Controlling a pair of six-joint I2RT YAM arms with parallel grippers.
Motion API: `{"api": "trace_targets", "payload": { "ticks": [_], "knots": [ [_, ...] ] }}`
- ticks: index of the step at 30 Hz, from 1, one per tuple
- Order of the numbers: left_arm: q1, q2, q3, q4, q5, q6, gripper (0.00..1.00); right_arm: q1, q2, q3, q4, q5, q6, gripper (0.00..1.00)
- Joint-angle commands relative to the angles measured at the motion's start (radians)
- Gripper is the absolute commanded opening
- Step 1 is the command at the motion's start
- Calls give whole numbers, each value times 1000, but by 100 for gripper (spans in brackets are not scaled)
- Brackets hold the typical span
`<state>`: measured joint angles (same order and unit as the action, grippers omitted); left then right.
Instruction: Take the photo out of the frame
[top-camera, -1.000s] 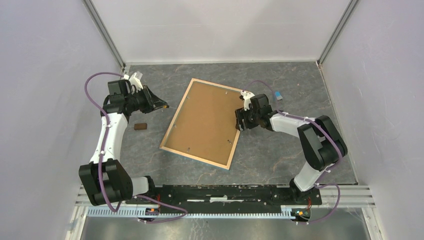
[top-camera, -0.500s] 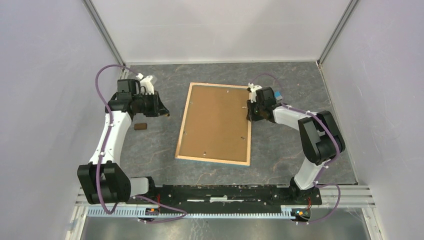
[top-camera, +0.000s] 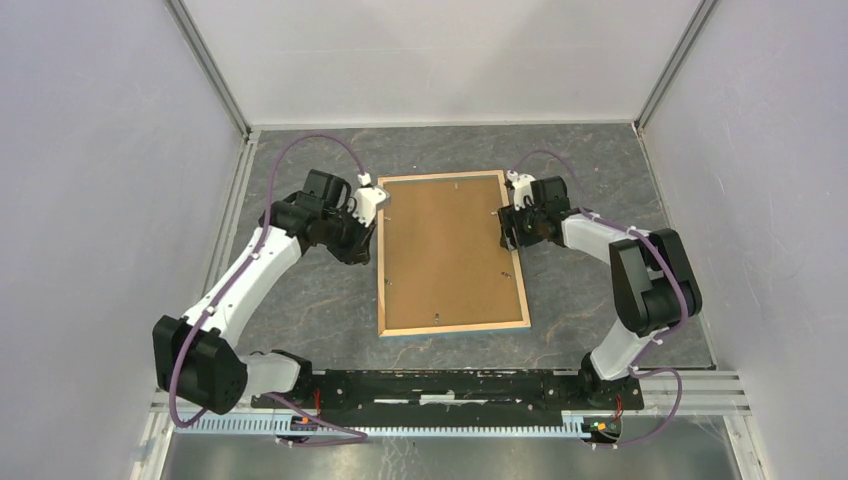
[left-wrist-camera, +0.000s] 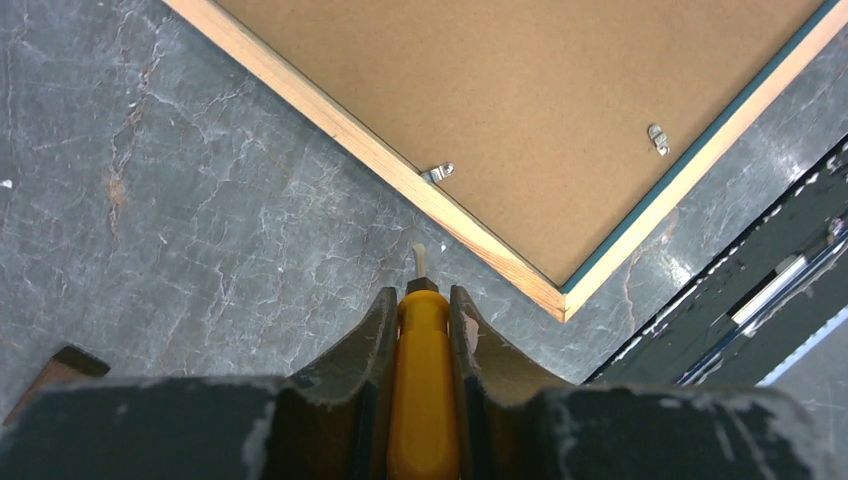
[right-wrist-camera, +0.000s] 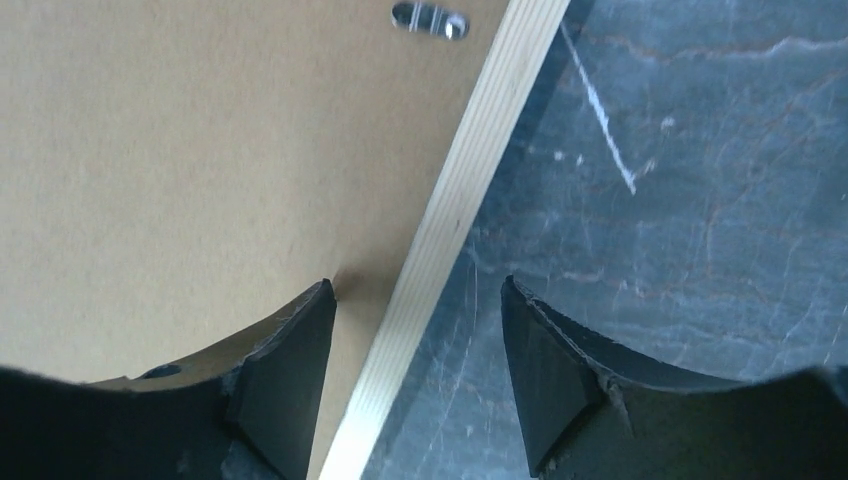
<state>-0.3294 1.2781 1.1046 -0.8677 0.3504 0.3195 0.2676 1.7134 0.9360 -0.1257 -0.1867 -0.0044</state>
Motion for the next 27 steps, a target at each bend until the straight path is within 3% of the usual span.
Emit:
{"api": "trace_targets", "payload": {
  "ticks": [1, 6, 13, 27],
  "knots": [
    [-80, -8, -18, 9, -71, 87, 2, -28, -80, -30, -58, -117, -60, 69],
    [-173, 13, -49, 60, -133, 82, 2, -27, -113, -82, -64, -154, -74, 70],
    [-263, 49, -57, 103, -178, 80, 2, -27, -94, -108, -46, -151, -79, 61],
    [-377, 78, -131, 203, -304, 119, 2, -28, -56, -142, -32, -128, -75, 28]
  ]
}}
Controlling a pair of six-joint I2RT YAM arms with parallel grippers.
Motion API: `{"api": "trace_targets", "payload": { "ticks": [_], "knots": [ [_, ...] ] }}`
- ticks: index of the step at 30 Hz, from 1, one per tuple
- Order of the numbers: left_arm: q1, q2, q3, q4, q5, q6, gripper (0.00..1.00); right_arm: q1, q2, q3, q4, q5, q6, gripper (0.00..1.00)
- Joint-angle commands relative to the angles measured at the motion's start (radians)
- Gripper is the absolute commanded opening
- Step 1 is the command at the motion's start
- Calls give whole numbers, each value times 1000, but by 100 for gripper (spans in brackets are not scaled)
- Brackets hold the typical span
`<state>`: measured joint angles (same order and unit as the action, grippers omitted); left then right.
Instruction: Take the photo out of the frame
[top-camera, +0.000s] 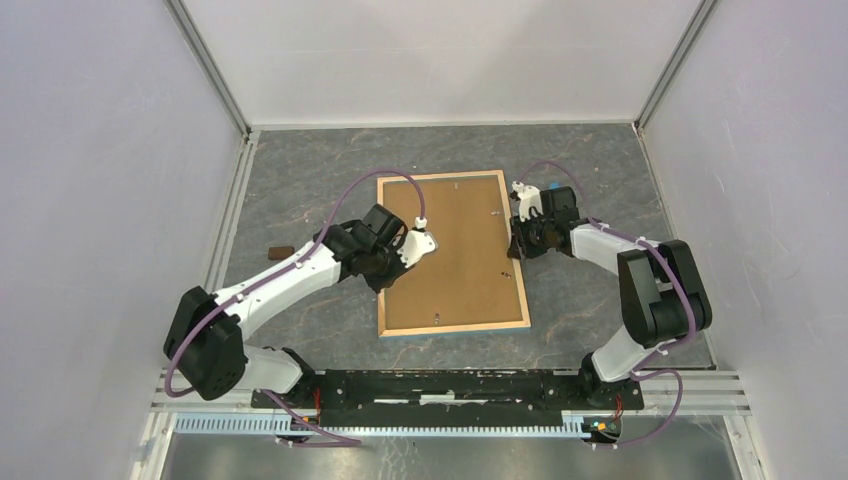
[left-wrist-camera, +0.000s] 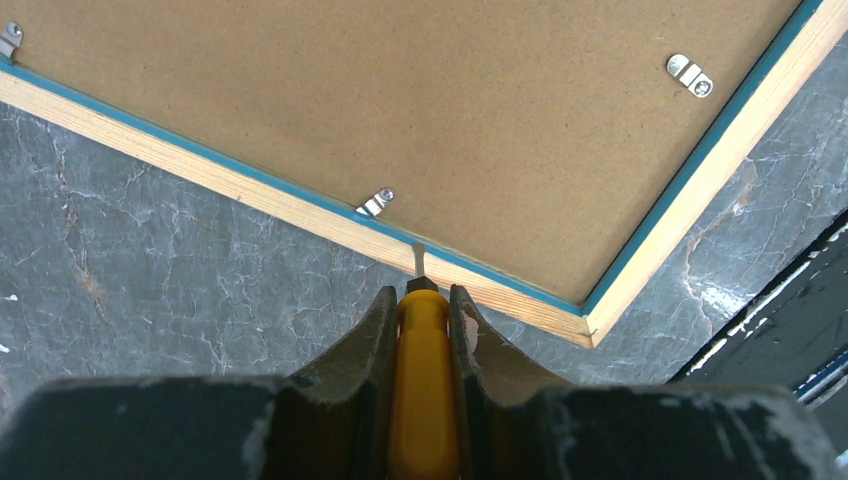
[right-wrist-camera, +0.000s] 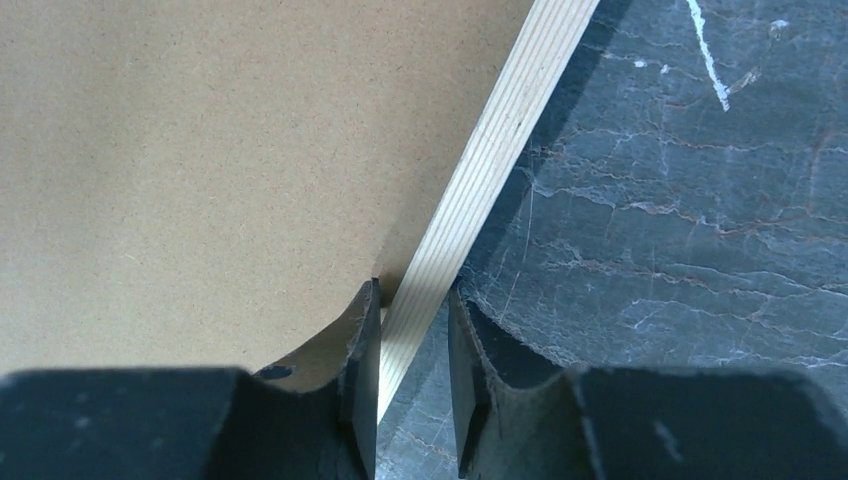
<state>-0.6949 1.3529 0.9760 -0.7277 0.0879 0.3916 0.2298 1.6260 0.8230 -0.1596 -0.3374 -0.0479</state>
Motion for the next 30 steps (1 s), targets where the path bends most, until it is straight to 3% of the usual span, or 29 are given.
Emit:
{"api": "trace_targets", "payload": {
  "ticks": [1, 7, 15, 22, 30],
  "knots": [
    [-12, 7, -1, 64, -40, 46, 2, 10, 33, -30, 2, 23, -32, 25],
    [-14, 23, -6, 89, -74, 49, 2, 10, 60, -16, -11, 17, -38, 0],
    [-14, 51, 2, 97, -80, 55, 2, 11, 66, -14, -12, 17, -40, 0],
    [-15, 9, 42, 17, 45, 44, 2, 9, 73, -13, -12, 17, -35, 0],
    [-20, 11, 36, 4, 56, 44, 2, 8, 77, -13, -10, 19, -33, 0]
  ]
}}
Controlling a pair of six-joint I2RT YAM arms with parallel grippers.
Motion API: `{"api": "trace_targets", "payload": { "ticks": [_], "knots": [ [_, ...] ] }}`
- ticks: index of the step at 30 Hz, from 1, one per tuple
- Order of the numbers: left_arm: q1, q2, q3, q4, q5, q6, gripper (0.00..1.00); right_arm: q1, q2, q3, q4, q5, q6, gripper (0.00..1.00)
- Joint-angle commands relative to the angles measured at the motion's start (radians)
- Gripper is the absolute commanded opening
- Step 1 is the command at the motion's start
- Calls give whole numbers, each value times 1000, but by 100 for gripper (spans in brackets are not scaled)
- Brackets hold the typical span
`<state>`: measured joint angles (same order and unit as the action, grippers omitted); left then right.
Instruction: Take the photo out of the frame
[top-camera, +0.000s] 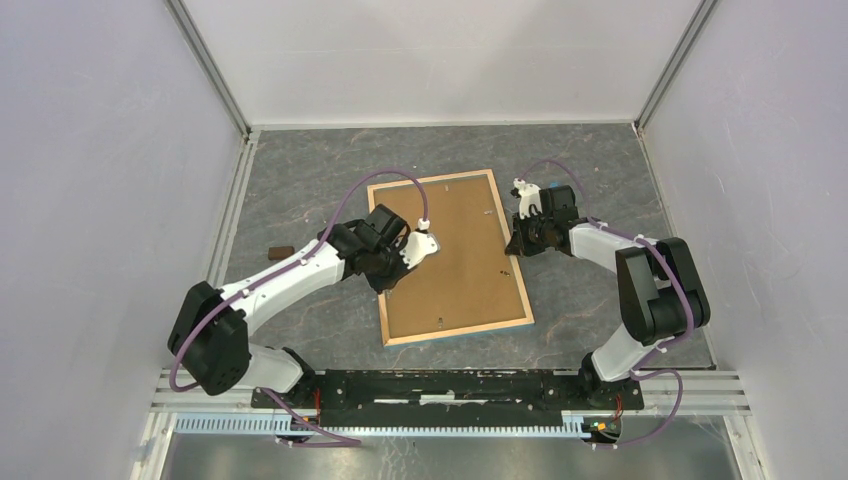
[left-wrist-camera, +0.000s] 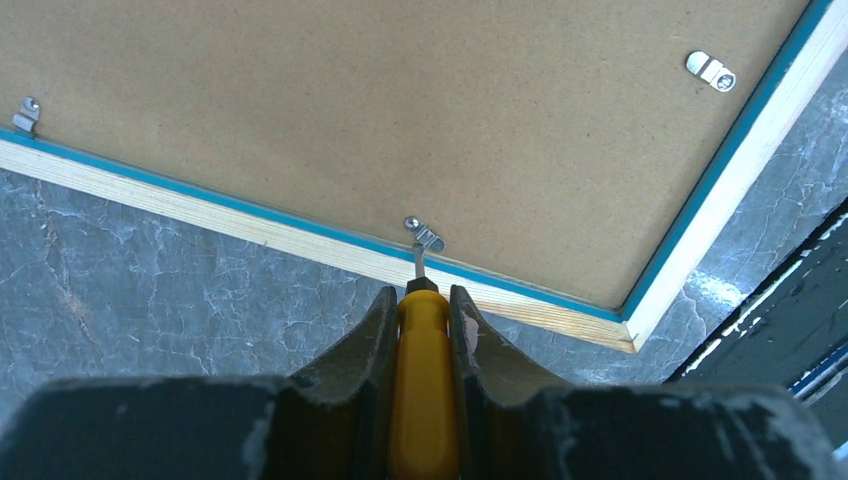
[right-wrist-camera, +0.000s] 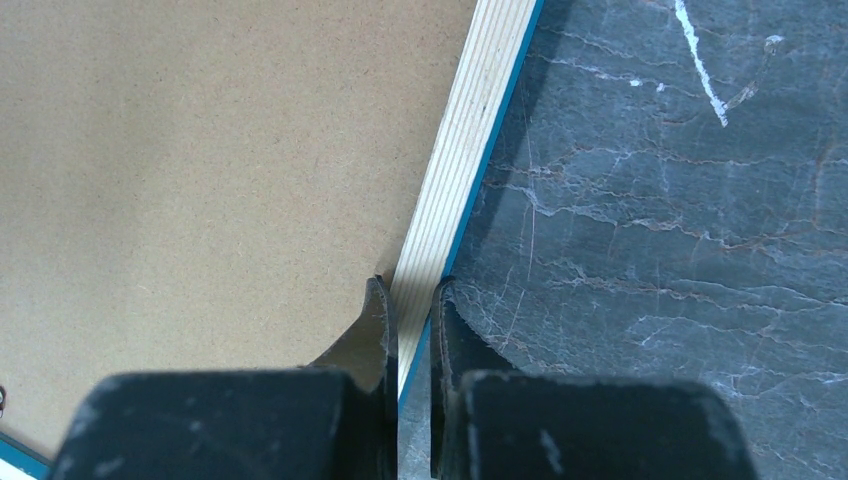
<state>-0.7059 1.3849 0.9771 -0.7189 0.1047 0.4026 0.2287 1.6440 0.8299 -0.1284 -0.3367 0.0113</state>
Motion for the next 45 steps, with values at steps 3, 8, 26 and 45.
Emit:
{"api": "trace_targets", "payload": {
  "ticks": [3, 8, 26, 45],
  "knots": [
    [-9, -8, 38, -5, 34, 34, 2, 7, 62, -18, -42, 16, -91, 0],
    [-10, -1, 33, 9, 32, 25, 2, 4, 64, -17, -43, 12, -91, 0],
    [-14, 18, -8, 152, 73, -27, 2, 0, 77, -15, -46, -2, -88, 0],
    [106, 31, 199, 107, -71, -13, 2, -6, 79, -15, -47, -17, -88, 0]
  ]
}}
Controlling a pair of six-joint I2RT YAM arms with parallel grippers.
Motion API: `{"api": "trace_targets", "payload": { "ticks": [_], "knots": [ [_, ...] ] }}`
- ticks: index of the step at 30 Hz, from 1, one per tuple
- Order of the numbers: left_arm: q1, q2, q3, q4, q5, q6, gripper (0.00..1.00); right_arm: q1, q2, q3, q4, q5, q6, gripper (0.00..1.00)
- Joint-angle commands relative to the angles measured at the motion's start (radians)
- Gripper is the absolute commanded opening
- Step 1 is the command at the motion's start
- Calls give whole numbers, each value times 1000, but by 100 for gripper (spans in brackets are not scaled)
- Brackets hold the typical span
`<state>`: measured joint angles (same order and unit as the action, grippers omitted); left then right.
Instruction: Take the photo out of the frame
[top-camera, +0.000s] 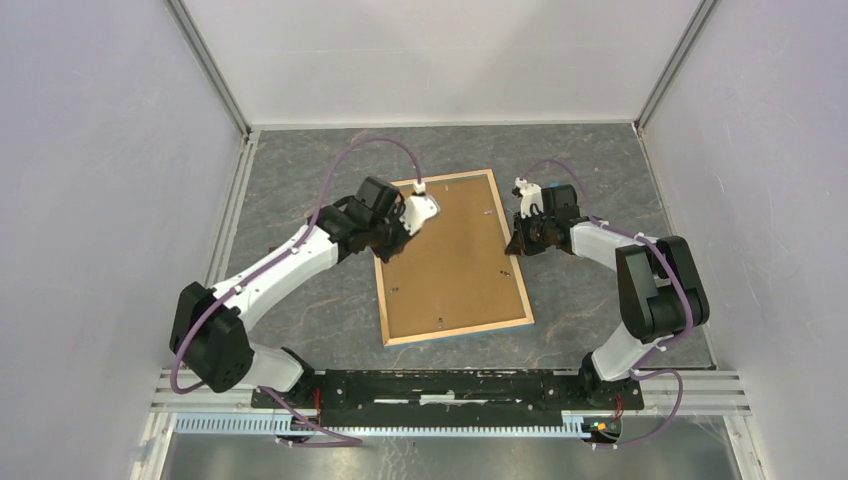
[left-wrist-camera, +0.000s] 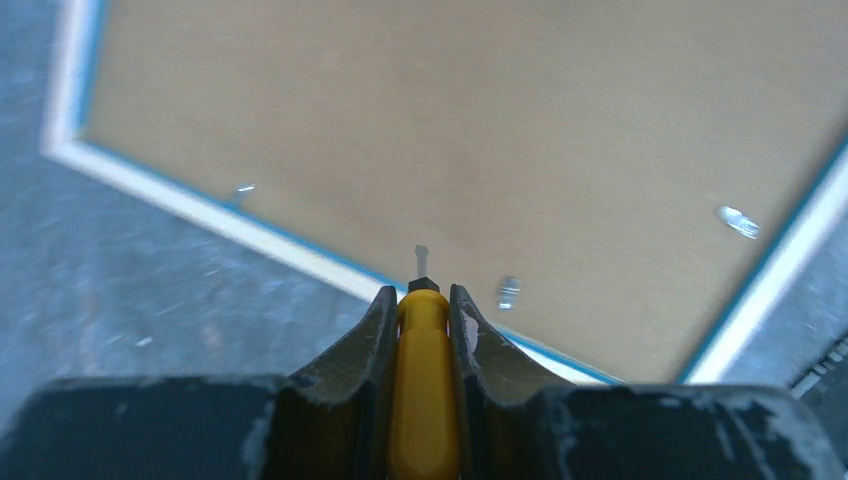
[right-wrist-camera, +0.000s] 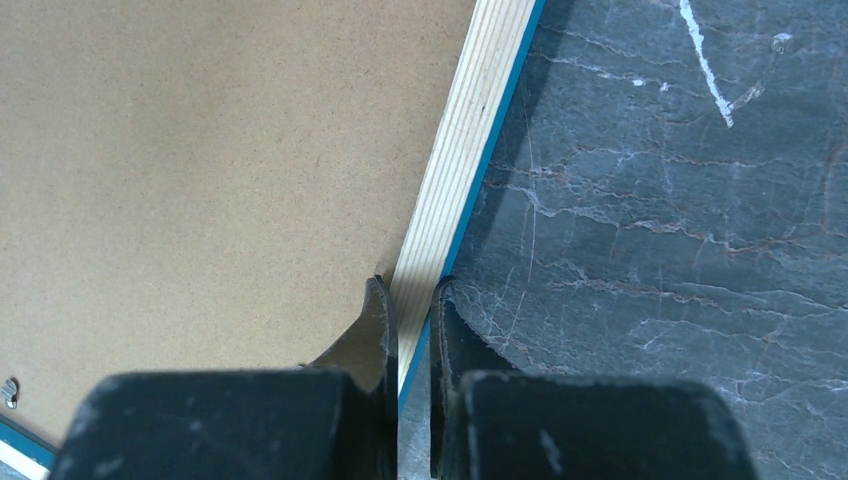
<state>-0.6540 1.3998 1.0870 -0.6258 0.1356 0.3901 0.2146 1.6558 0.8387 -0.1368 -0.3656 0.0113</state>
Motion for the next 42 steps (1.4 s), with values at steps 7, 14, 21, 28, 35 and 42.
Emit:
{"api": "trace_targets", "payload": {
  "ticks": [7, 14, 21, 28, 35, 42],
  "knots": [
    [138, 103, 147, 65, -213, 41, 2, 7, 70, -24, -39, 2, -86, 0],
    [153, 192, 180, 75, -212, 59, 2, 5, 68, -26, -38, 1, -86, 0],
    [158, 254, 205, 91, -218, 60, 2, 5, 75, -23, -39, -7, -87, 0],
    [165, 301, 233, 97, -217, 59, 2, 2, 70, -26, -39, -6, -88, 0],
    [168, 326, 238, 99, -220, 61, 2, 1, 76, -23, -41, -8, -89, 0],
    [172, 356, 239, 127, -225, 57, 2, 1, 79, -23, -43, -10, -89, 0]
  ]
}}
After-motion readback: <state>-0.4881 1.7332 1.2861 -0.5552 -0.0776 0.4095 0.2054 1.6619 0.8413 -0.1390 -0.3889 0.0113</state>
